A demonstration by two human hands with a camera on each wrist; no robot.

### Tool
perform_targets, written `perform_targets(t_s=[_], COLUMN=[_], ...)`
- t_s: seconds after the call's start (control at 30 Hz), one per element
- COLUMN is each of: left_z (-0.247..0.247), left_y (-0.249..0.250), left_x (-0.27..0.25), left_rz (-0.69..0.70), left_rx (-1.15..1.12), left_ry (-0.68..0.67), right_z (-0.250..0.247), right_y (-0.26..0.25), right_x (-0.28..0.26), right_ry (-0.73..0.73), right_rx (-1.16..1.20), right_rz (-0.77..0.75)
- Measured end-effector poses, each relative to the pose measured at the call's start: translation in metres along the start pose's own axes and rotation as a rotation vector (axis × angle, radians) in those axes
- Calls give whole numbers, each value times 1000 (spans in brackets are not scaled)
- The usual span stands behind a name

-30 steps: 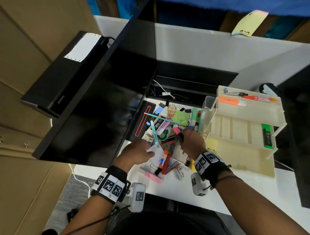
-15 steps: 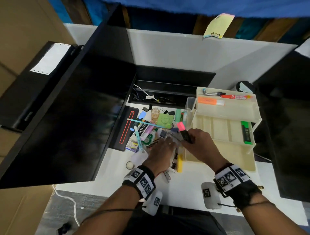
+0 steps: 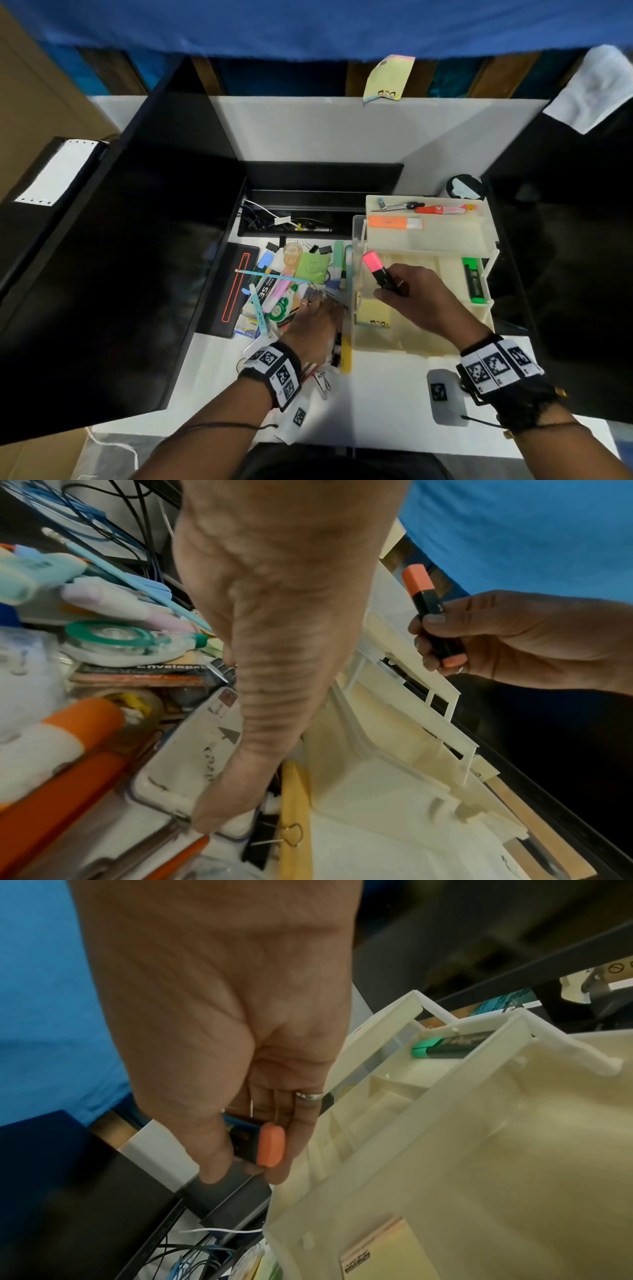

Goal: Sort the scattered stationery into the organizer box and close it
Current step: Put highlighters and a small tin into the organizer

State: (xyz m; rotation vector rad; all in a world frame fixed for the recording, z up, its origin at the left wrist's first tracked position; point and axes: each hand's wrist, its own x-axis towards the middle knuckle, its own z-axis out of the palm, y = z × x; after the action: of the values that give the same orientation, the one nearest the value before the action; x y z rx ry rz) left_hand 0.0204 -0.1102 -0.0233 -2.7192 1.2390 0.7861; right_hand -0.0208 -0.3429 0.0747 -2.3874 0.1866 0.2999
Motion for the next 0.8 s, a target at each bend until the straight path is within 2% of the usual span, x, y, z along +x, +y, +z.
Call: perform_targets(t_s=[0.23, 0.47, 0.6, 0.8], left_z=[-1, -6, -17, -37], left_y=[-8, -17, -21, -25], left_x=[-1, 2, -1, -5], left_rz=[62, 67, 71, 63], left_rx=[-97, -32, -232, -457], left_ry=[44, 38, 40, -46], right_z=[0, -5, -10, -40], right_y=[8, 10, 12, 11], right_x=[2, 4, 3, 1], right_ry=[-52, -80, -37, 31], right_rx=[23, 86, 110, 160], right_rz=[-13, 15, -20, -19])
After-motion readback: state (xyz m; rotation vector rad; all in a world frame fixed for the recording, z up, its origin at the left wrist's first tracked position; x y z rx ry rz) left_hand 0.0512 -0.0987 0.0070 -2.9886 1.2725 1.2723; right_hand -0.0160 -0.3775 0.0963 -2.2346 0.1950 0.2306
